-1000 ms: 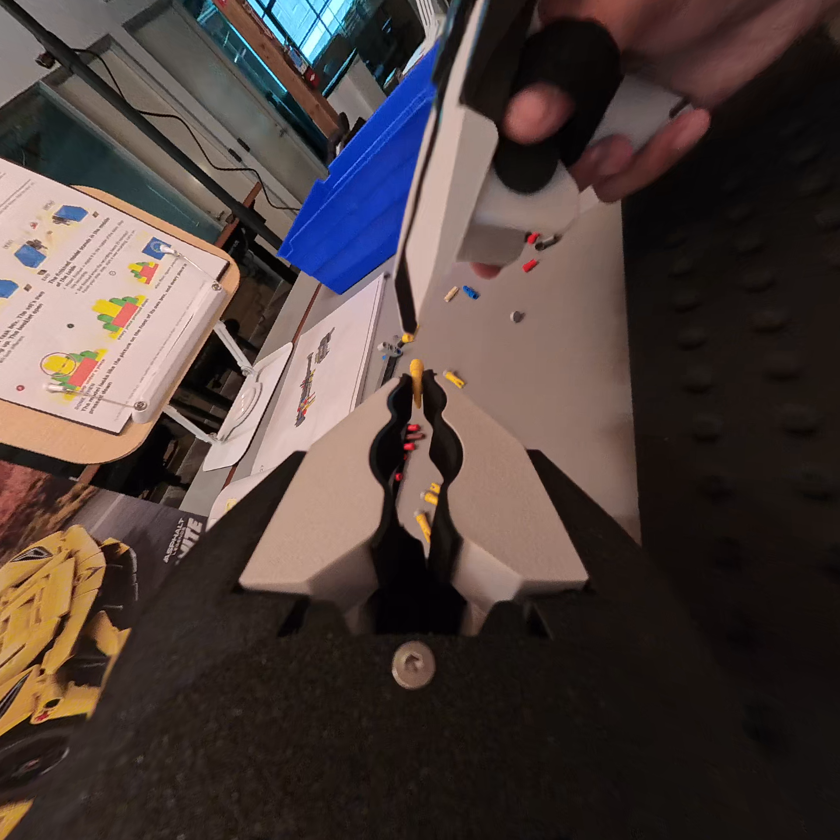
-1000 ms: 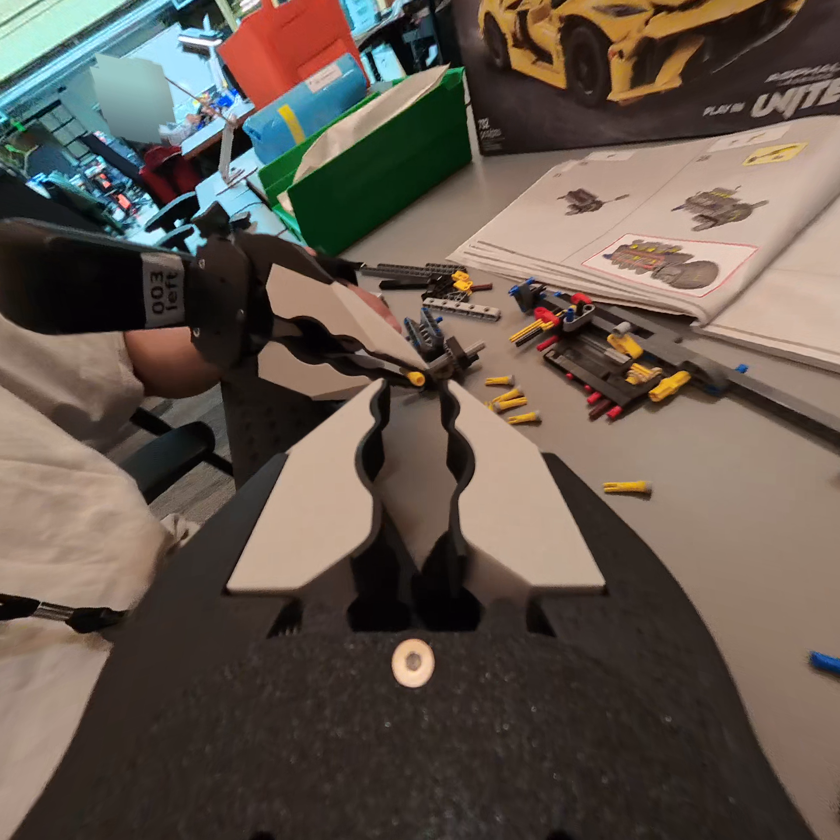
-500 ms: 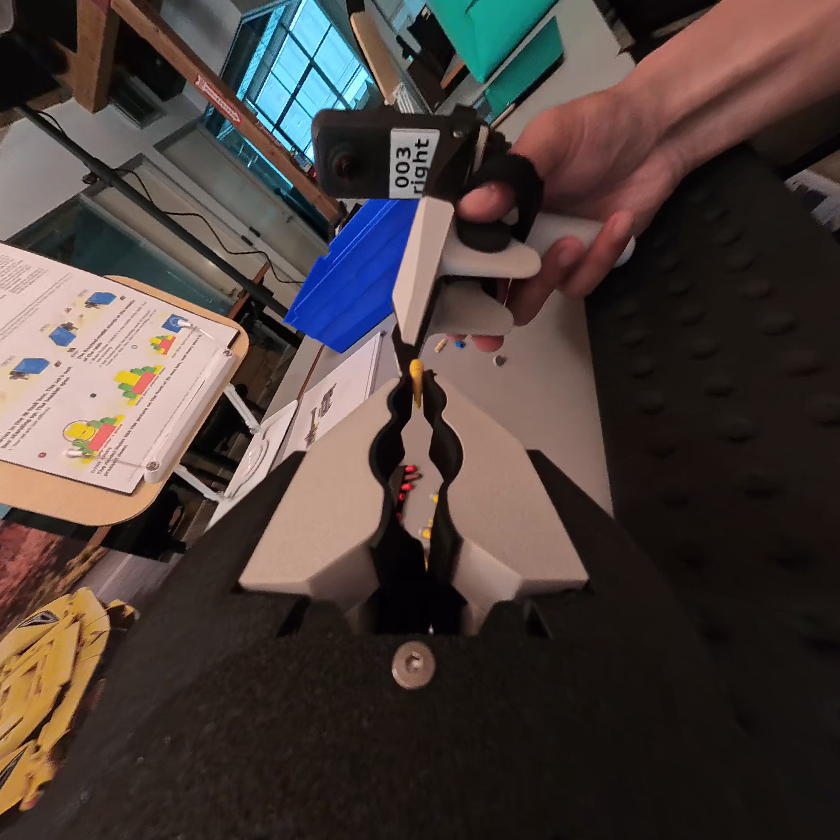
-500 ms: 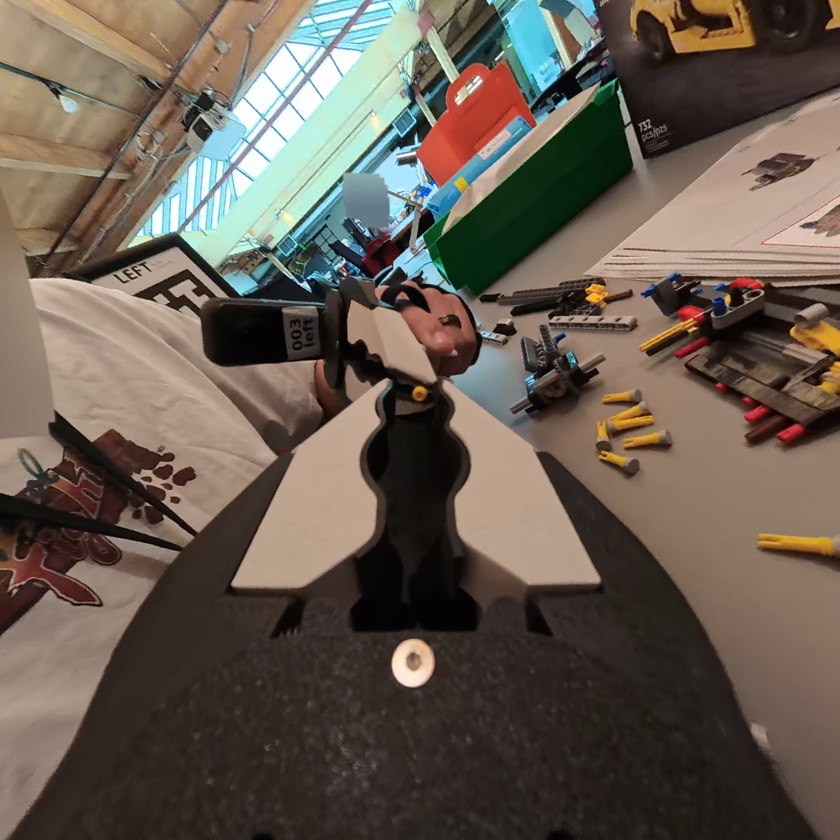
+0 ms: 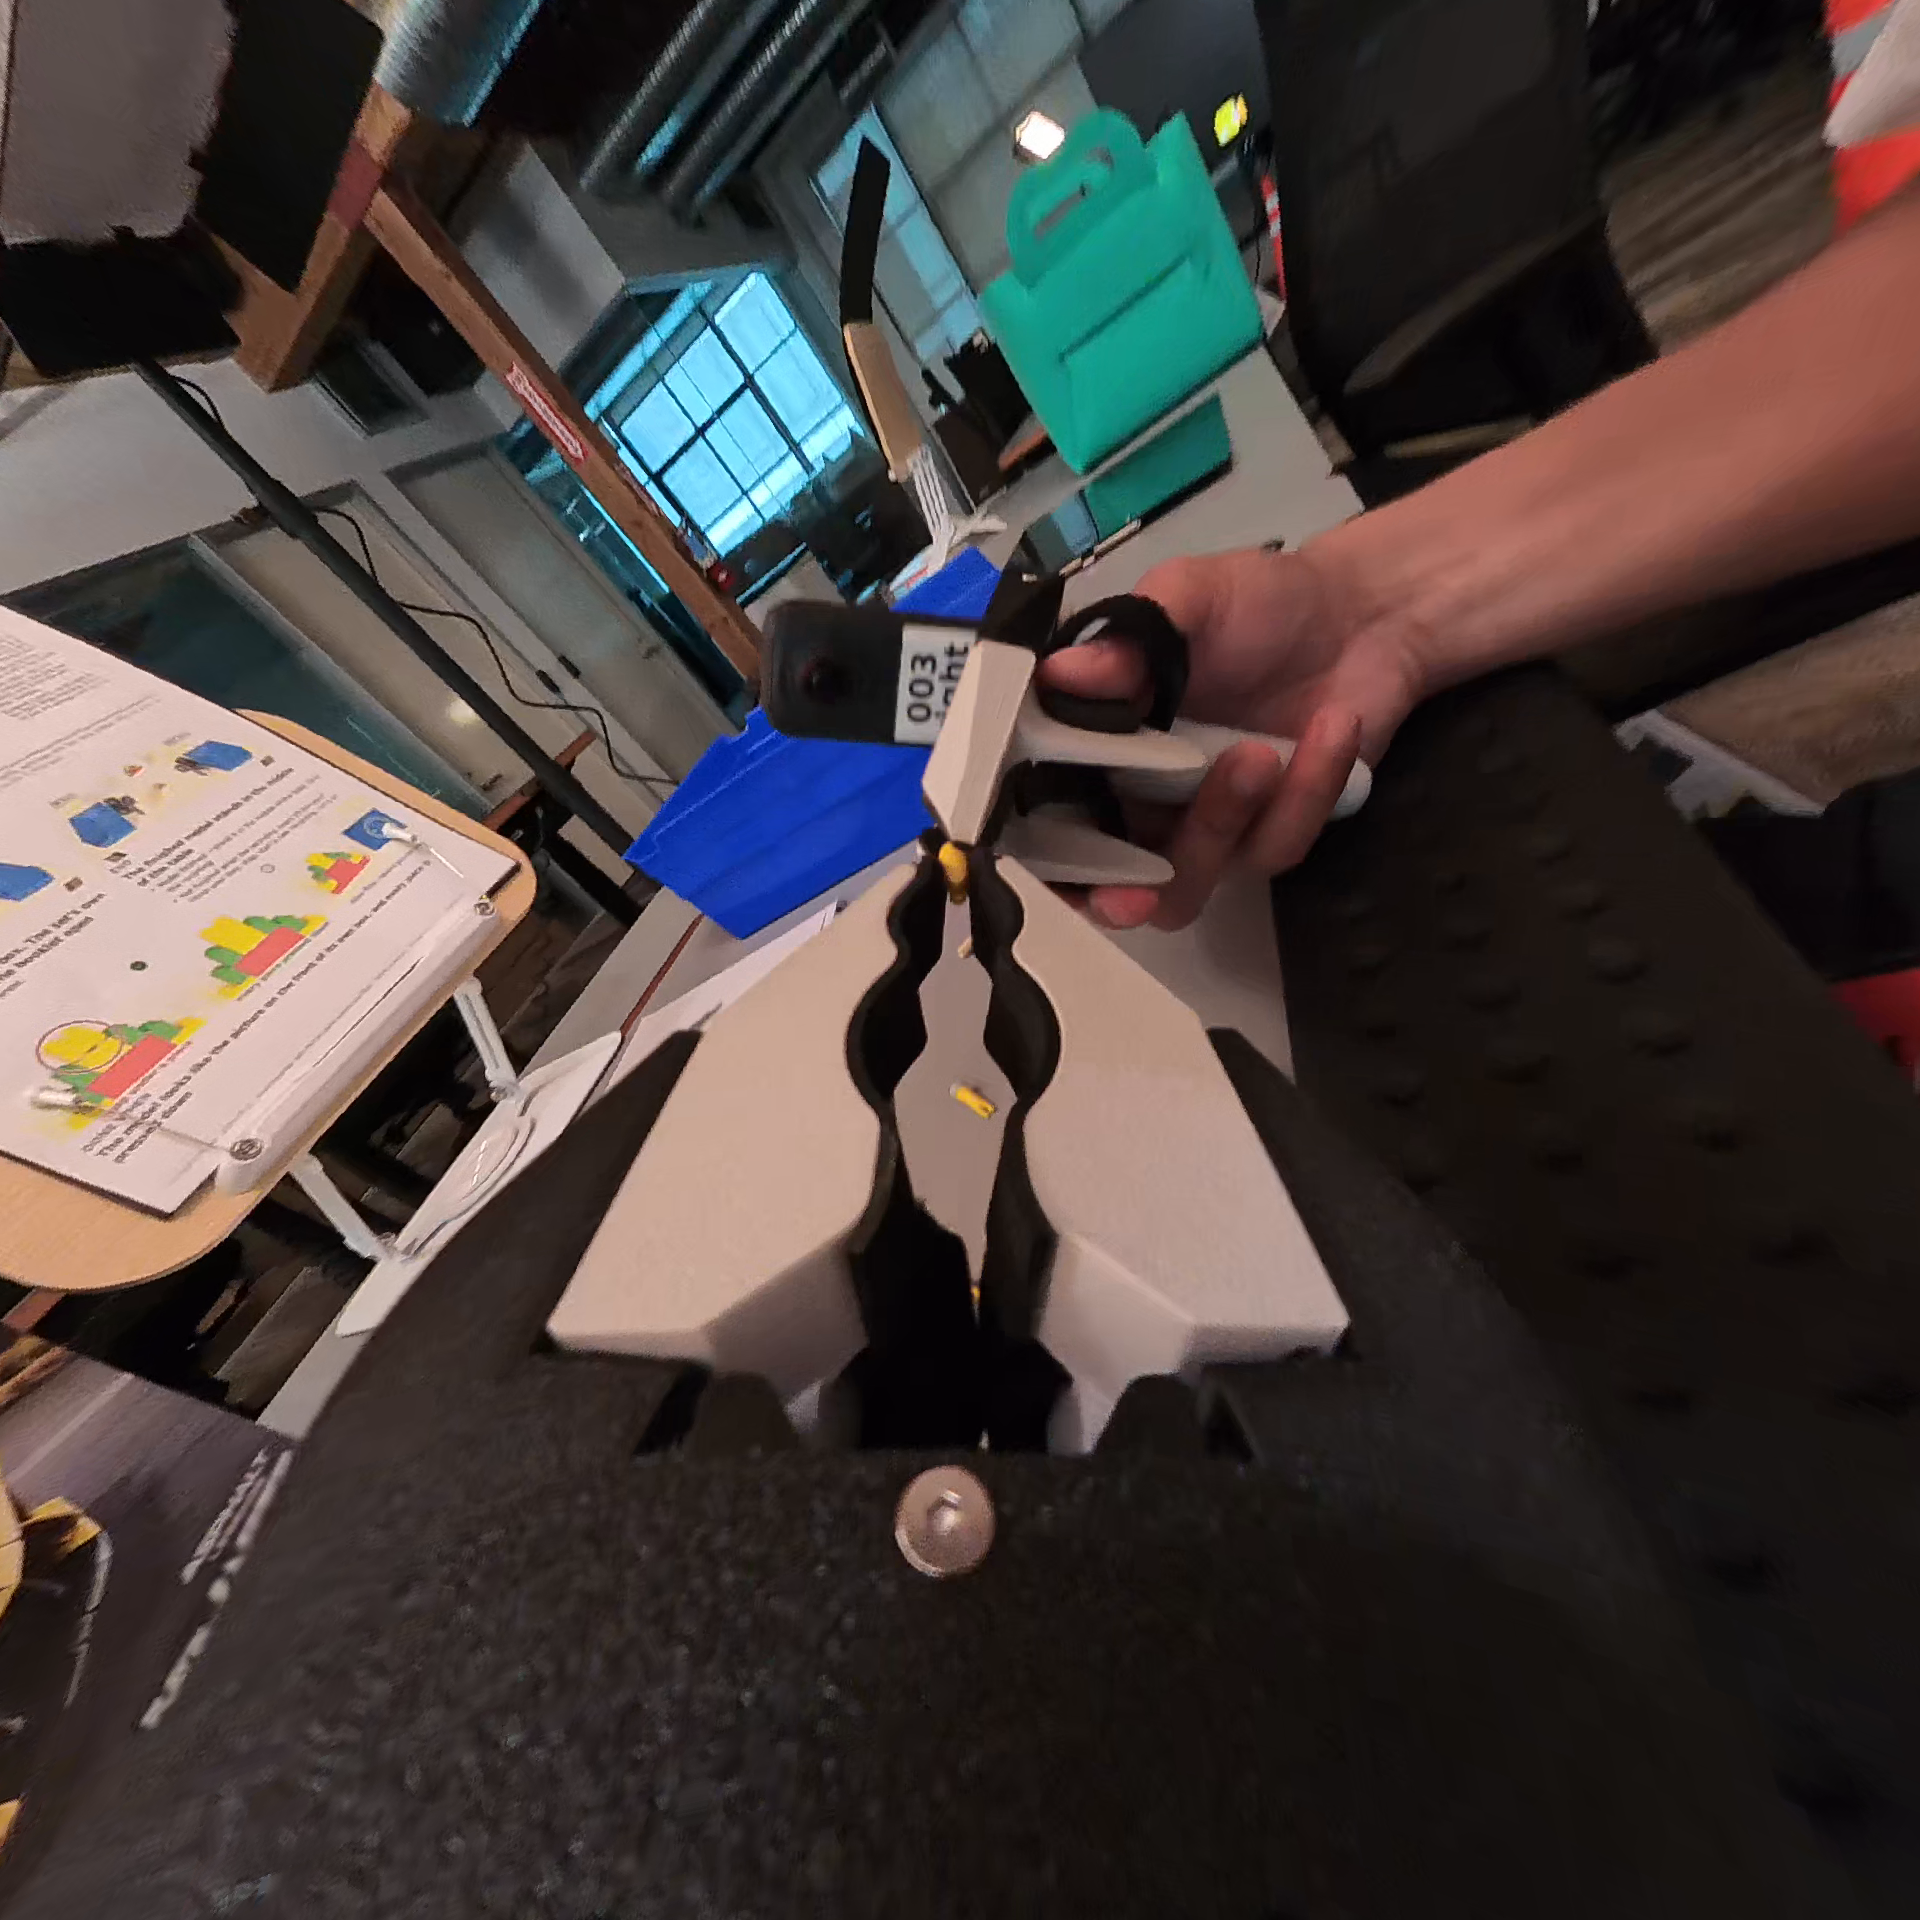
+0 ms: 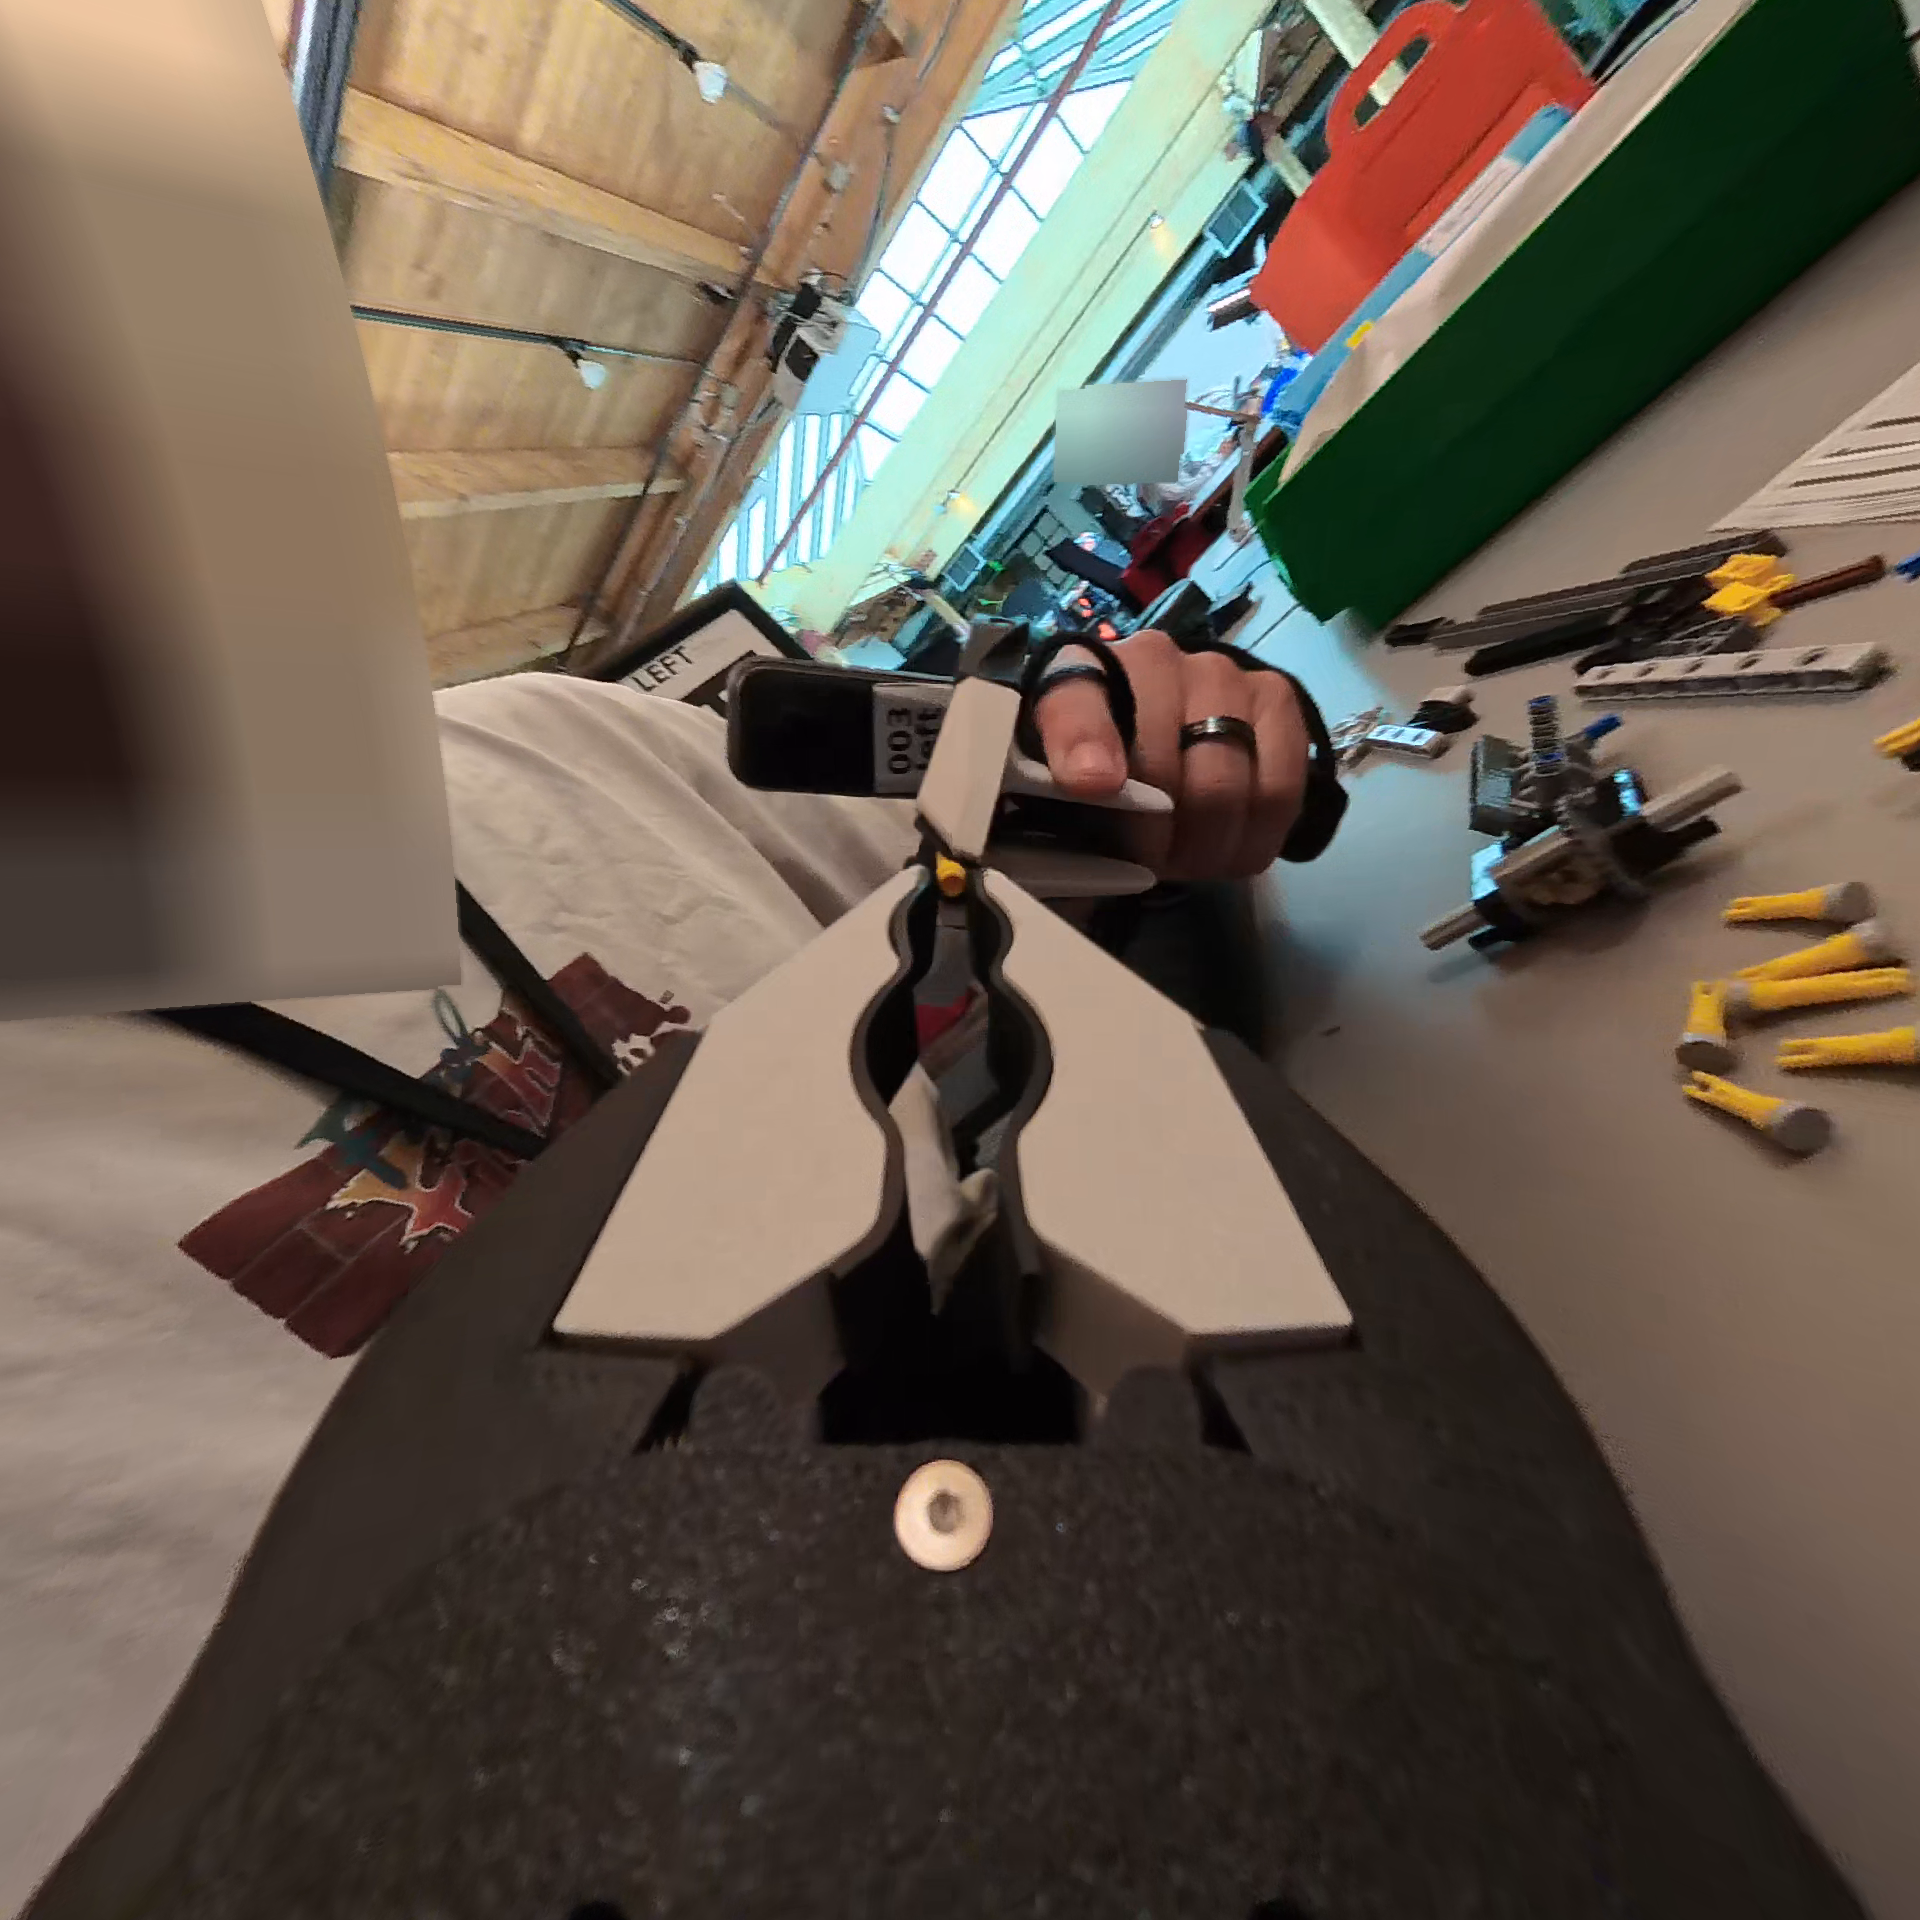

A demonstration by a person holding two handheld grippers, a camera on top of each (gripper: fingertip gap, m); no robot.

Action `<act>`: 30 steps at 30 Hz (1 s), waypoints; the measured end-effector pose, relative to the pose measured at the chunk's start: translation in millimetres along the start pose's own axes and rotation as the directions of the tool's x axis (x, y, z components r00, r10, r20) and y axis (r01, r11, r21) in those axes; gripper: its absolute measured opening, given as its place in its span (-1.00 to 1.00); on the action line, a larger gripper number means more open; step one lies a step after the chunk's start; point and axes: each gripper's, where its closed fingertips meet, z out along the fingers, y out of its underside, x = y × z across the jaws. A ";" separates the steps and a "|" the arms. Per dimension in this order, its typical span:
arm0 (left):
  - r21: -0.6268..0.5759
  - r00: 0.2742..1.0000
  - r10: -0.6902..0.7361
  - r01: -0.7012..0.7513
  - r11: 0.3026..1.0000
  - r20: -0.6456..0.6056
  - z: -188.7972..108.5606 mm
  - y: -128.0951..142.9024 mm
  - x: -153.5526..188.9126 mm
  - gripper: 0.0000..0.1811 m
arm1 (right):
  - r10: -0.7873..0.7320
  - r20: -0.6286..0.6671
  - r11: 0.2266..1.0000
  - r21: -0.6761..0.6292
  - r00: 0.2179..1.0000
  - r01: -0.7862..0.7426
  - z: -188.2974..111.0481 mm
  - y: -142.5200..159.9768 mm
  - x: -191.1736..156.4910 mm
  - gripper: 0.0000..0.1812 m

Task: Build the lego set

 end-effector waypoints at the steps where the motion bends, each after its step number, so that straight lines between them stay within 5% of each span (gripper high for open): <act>1: 0.013 1.000 -0.004 0.004 1.000 -0.001 -0.2 -1.7 -0.2 -0.96 | 0.005 0.013 1.000 0.000 1.000 -0.005 0.4 -0.1 -1.3 -0.95; 17: 0.016 0.996 0.087 -0.088 0.996 0.032 -2.2 -6.4 4.4 -0.96 | -0.051 0.026 0.998 -0.031 0.998 0.052 3.9 5.5 -6.6 -0.95; 23: -0.050 0.998 -0.063 0.061 0.997 -0.023 1.9 6.4 5.6 -0.96 | -0.172 -0.129 0.985 -0.012 0.977 0.172 -19.2 -3.8 -2.3 -0.87; 25: -0.090 0.987 -0.160 0.159 0.983 -0.007 1.6 16.5 -3.0 -0.96 | -0.244 -0.411 0.968 -0.048 0.878 0.246 -63.4 -14.4 18.2 -0.82; 27: -0.120 0.953 -0.304 0.301 0.946 -0.004 3.1 23.9 -9.6 -0.96 | -0.414 -0.684 0.910 -0.285 0.601 0.302 -119.4 -6.1 44.0 -0.74; 28: -0.138 0.931 -0.365 0.361 0.922 -0.005 4.3 27.8 -10.3 -0.96 | -0.473 -0.732 0.881 -0.383 0.490 0.277 -138.0 0.6 48.2 -0.75; 30: -0.188 0.901 -0.434 0.426 0.885 -0.004 7.0 37.7 -8.3 -0.96 | -0.528 -0.756 0.848 -0.494 0.387 0.193 -152.7 15.1 52.5 -0.74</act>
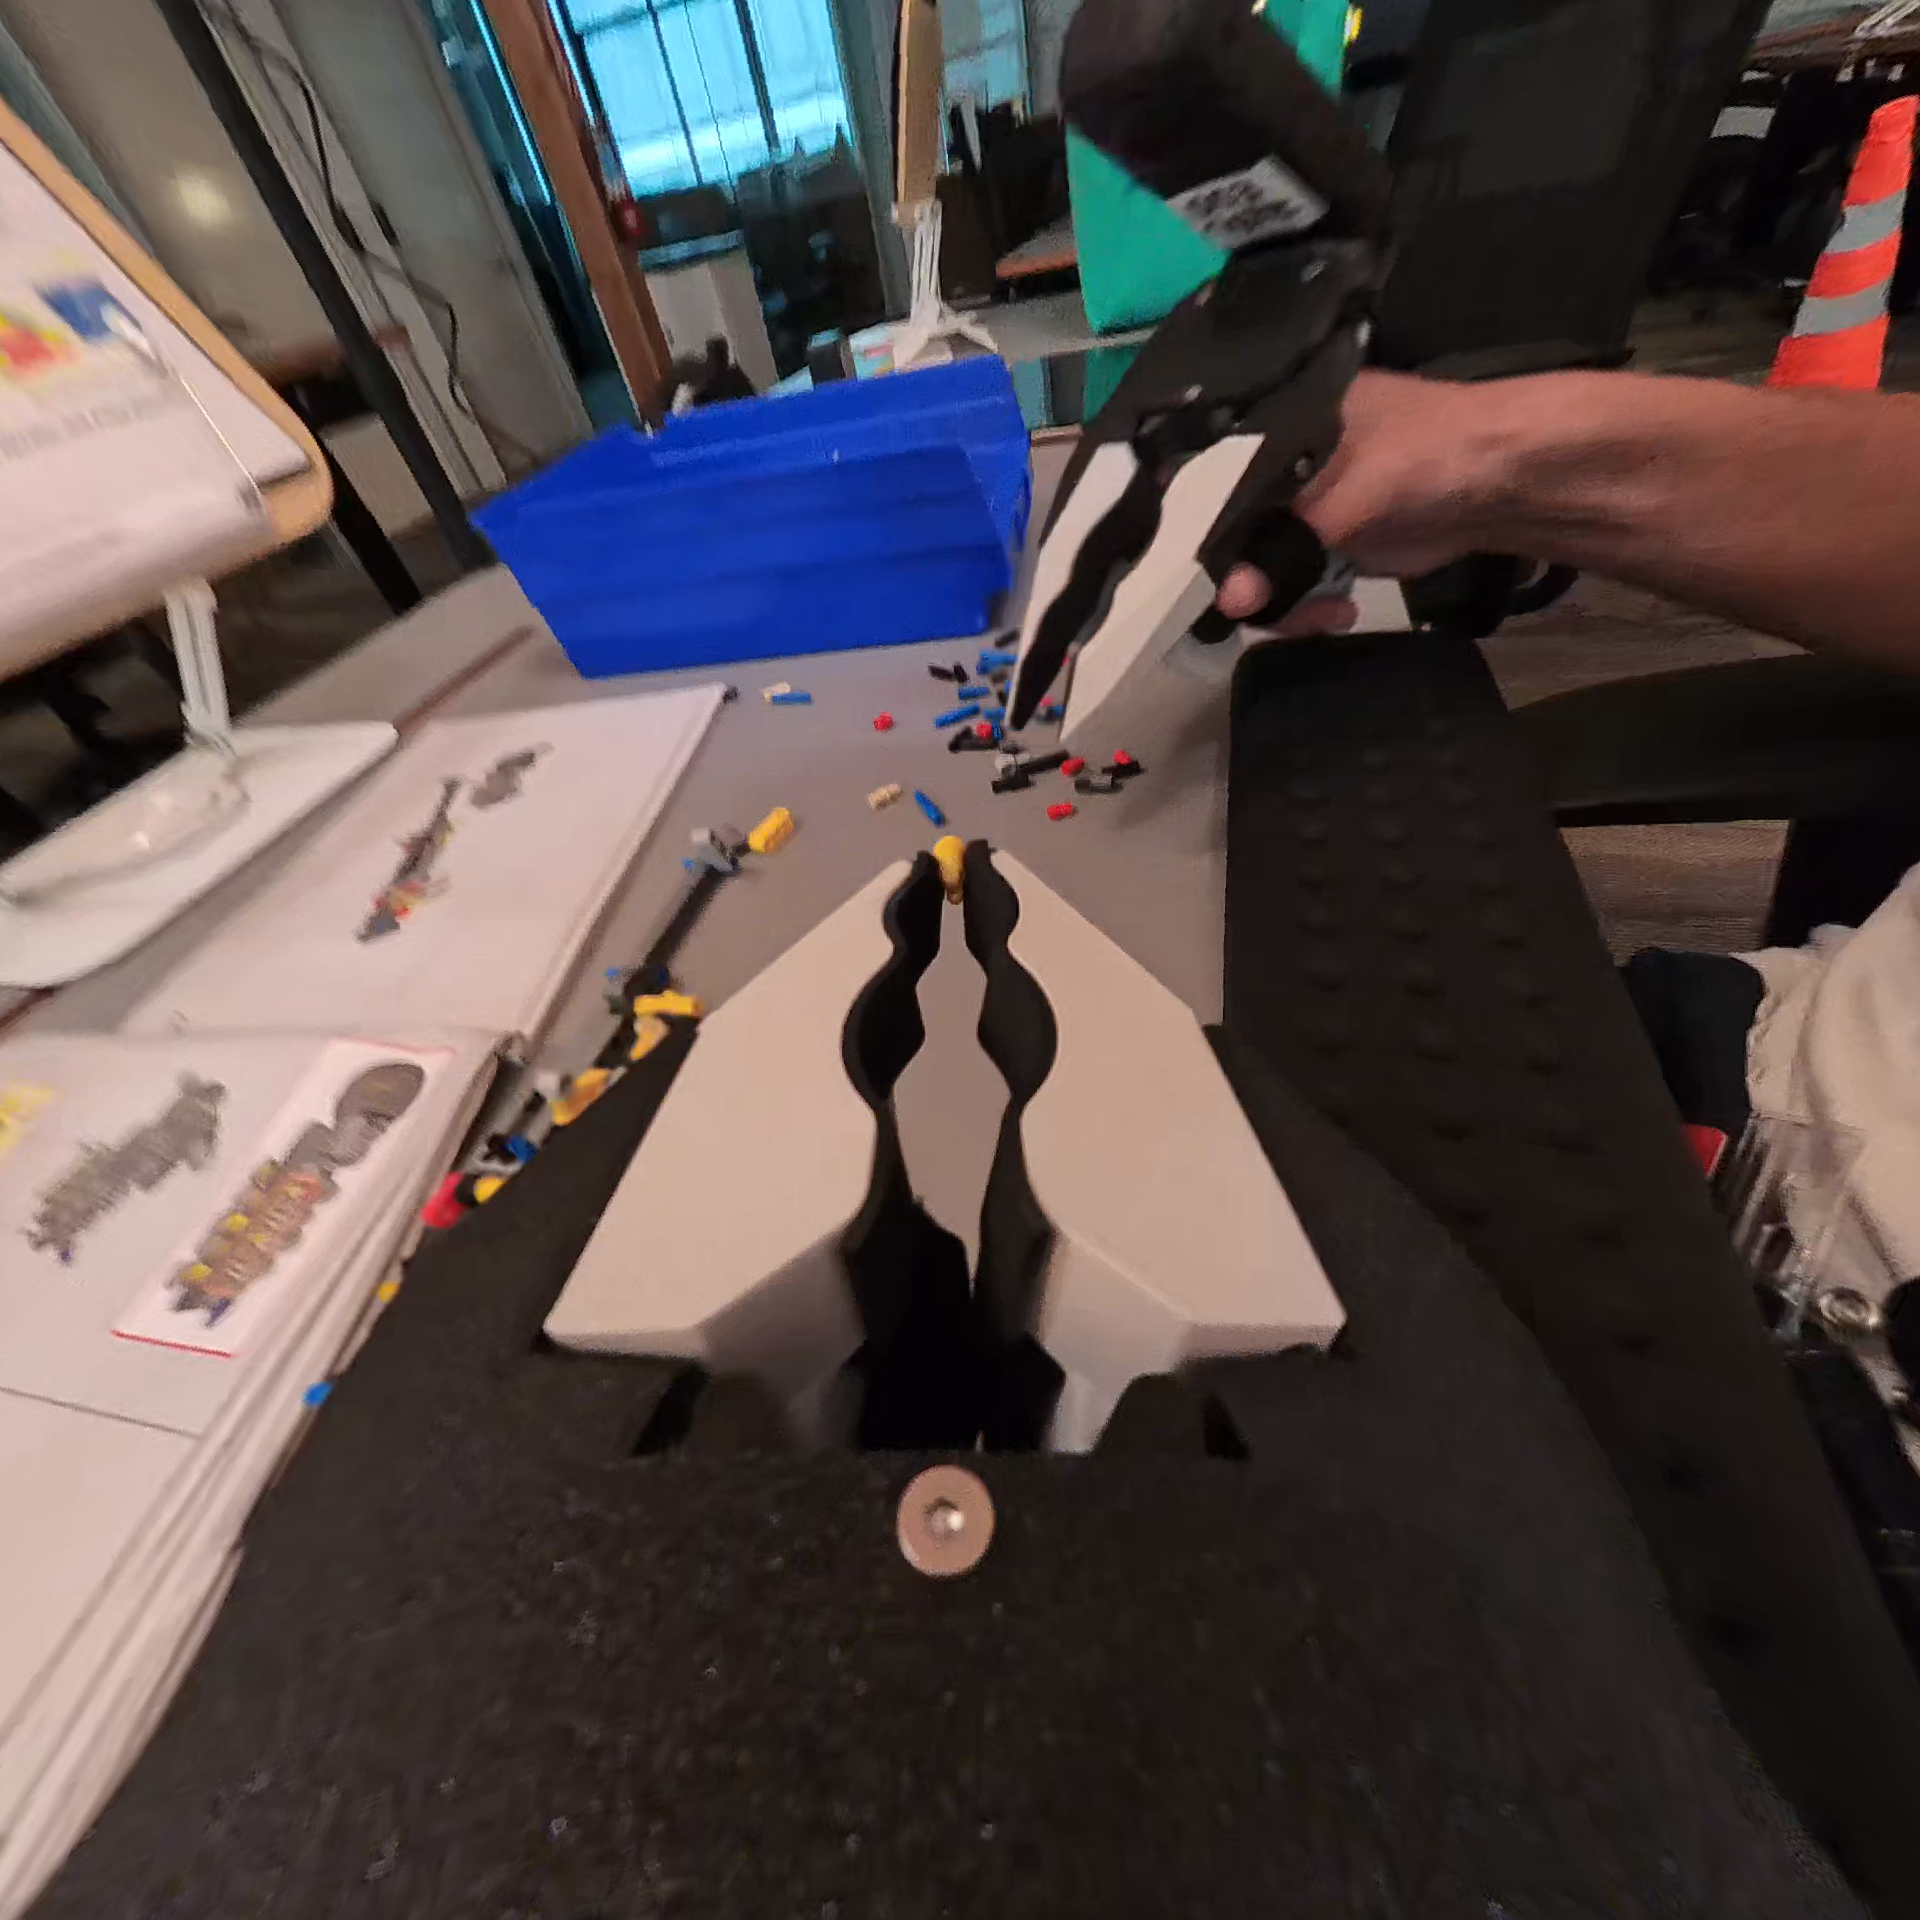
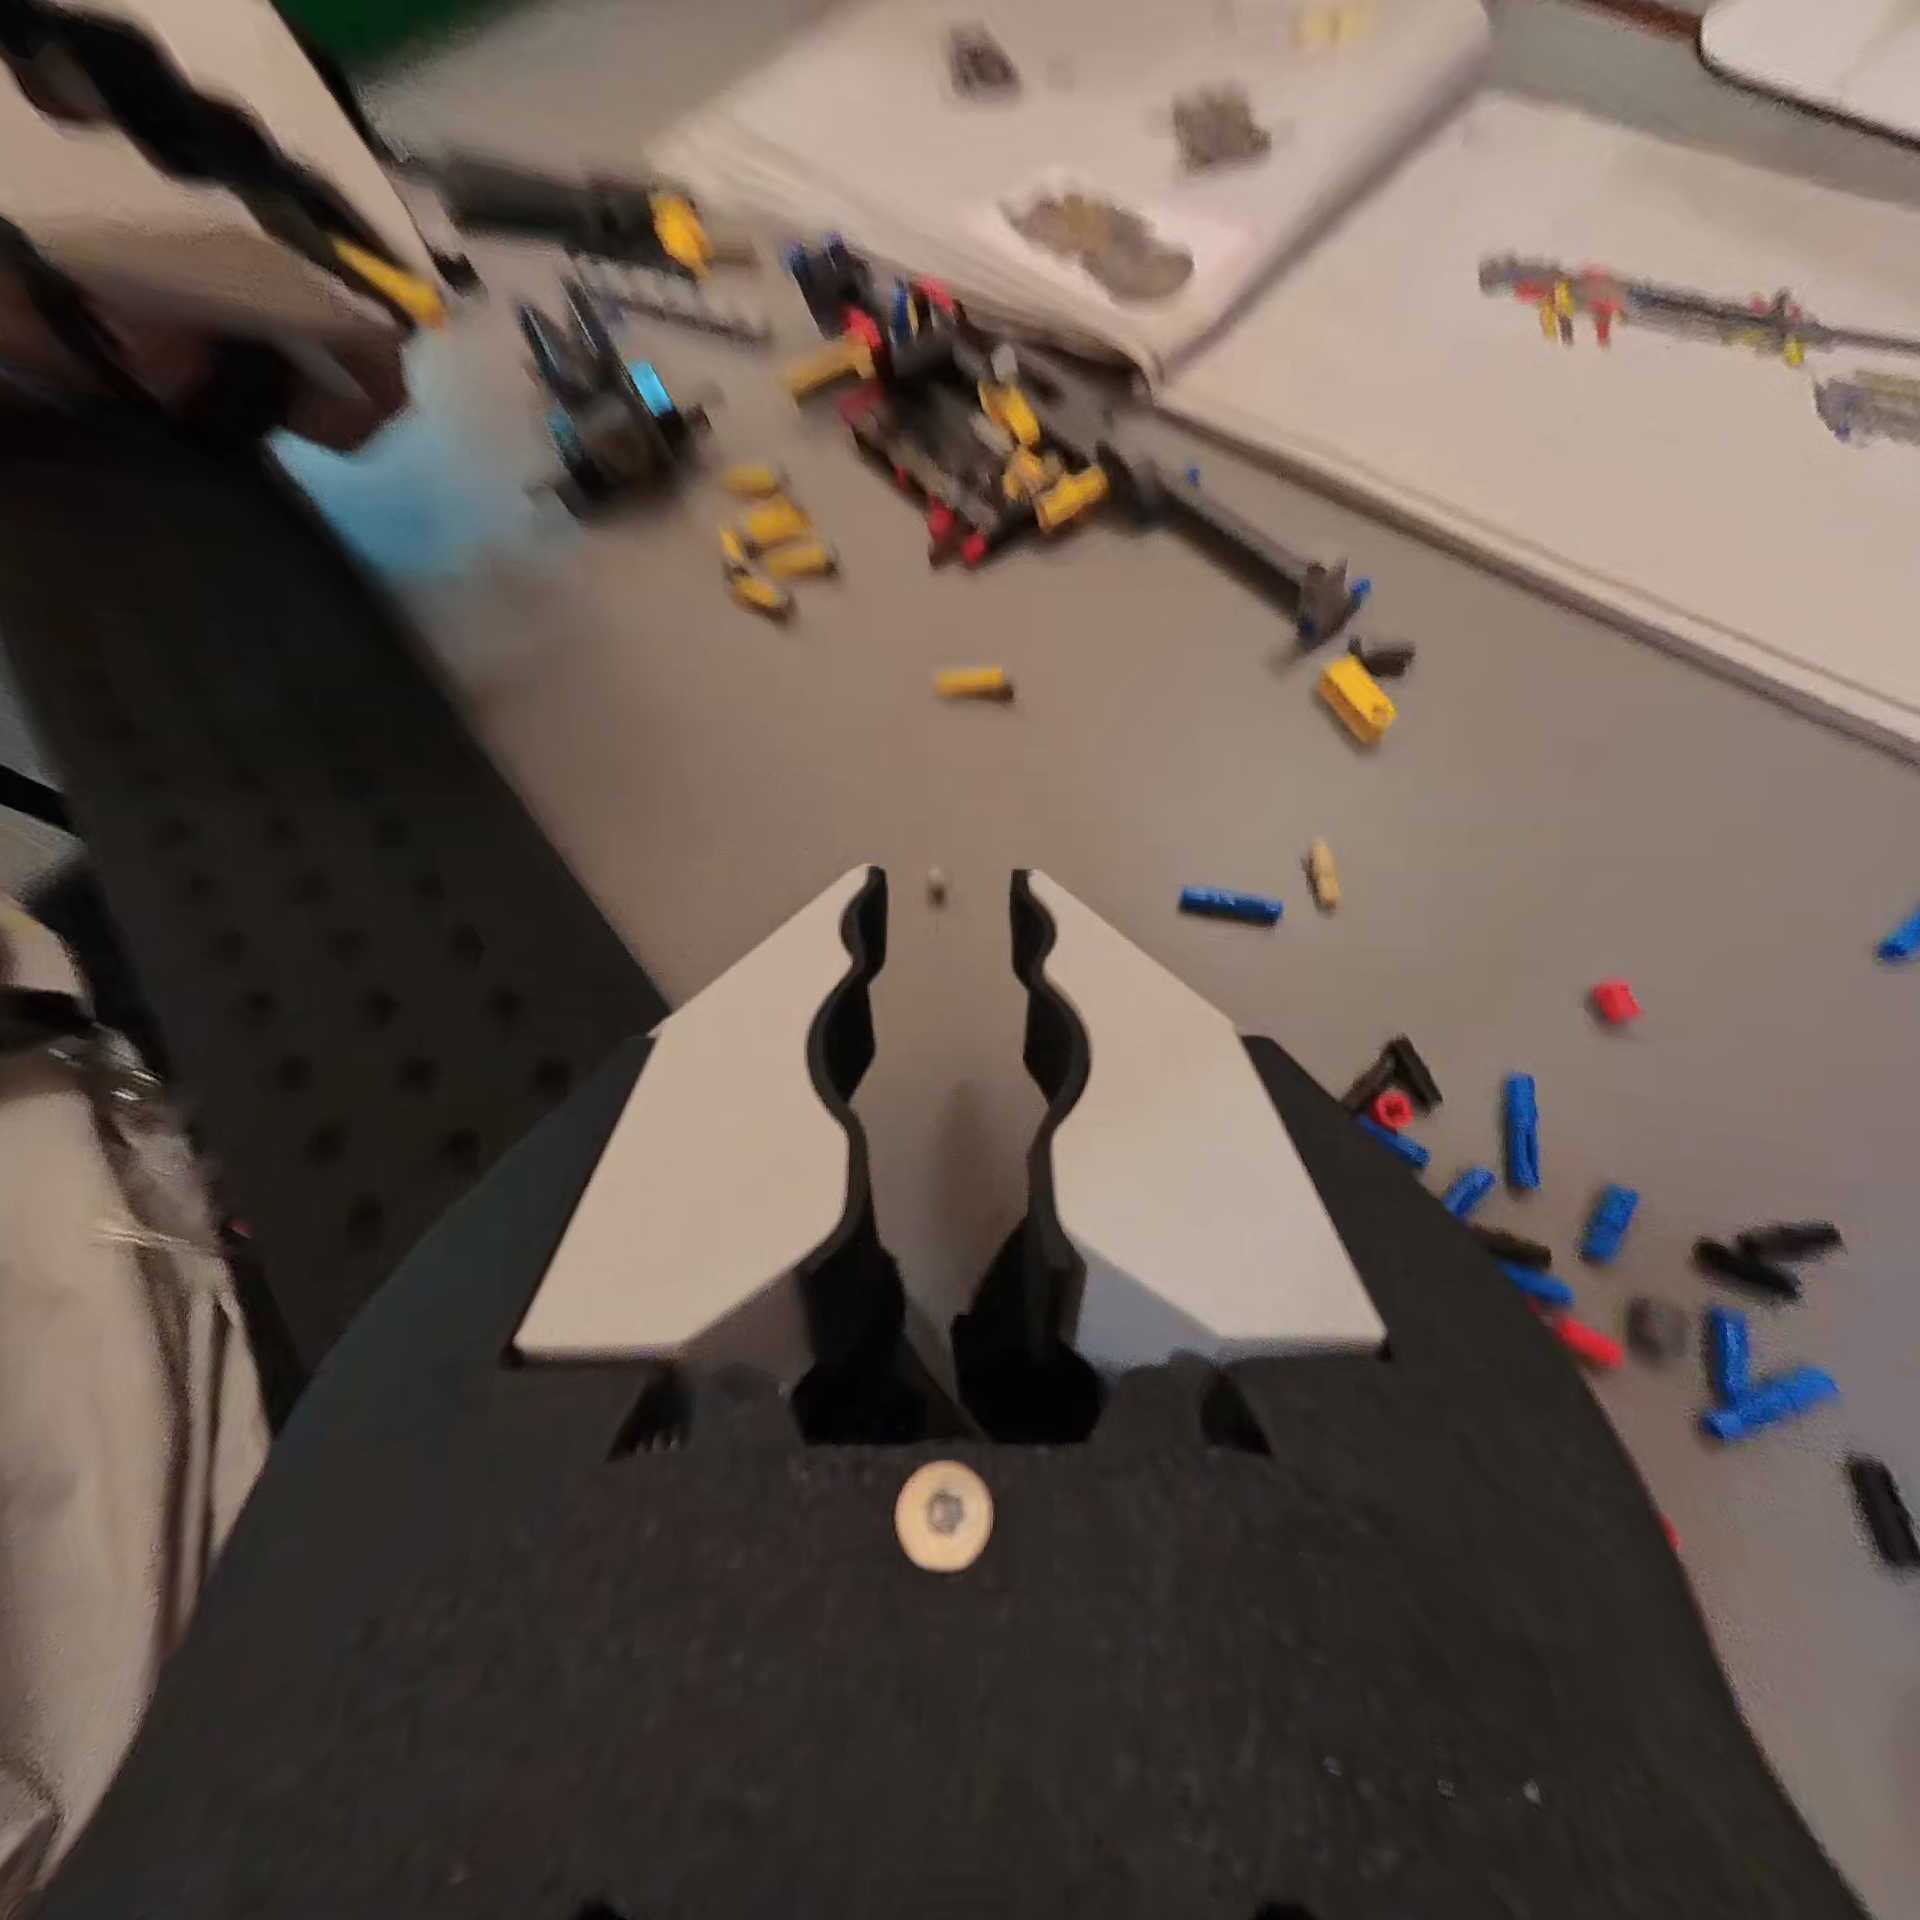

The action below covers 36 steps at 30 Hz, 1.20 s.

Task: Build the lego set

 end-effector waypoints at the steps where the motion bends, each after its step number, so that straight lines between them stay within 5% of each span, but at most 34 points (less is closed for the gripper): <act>1: -0.017 1.000 -0.015 0.015 1.000 -0.007 1.5 3.2 0.4 -0.96 | -0.022 -0.028 0.998 -0.062 0.999 0.020 3.0 8.2 -0.4 -0.74; 7: -0.052 0.999 0.008 -0.011 0.999 -0.050 5.6 10.8 10.4 -0.96 | -0.105 0.008 0.971 -0.217 0.994 0.104 31.0 25.6 -5.1 -0.75; 12: -0.058 0.999 0.020 -0.022 0.998 -0.033 3.9 12.1 5.1 -0.96 | -0.176 -0.025 0.967 -0.193 0.984 0.168 39.8 23.3 -0.9 -0.87; 17: -0.051 0.998 0.031 -0.034 0.998 -0.053 3.2 10.9 8.4 -0.96 | -0.050 0.050 0.992 -0.114 0.998 0.055 38.3 12.9 -3.1 -0.84; 36: -0.047 0.996 0.055 -0.058 0.997 -0.065 3.9 11.8 12.1 -0.96 | -0.070 0.014 0.987 -0.146 0.997 0.071 42.0 16.1 13.1 -0.85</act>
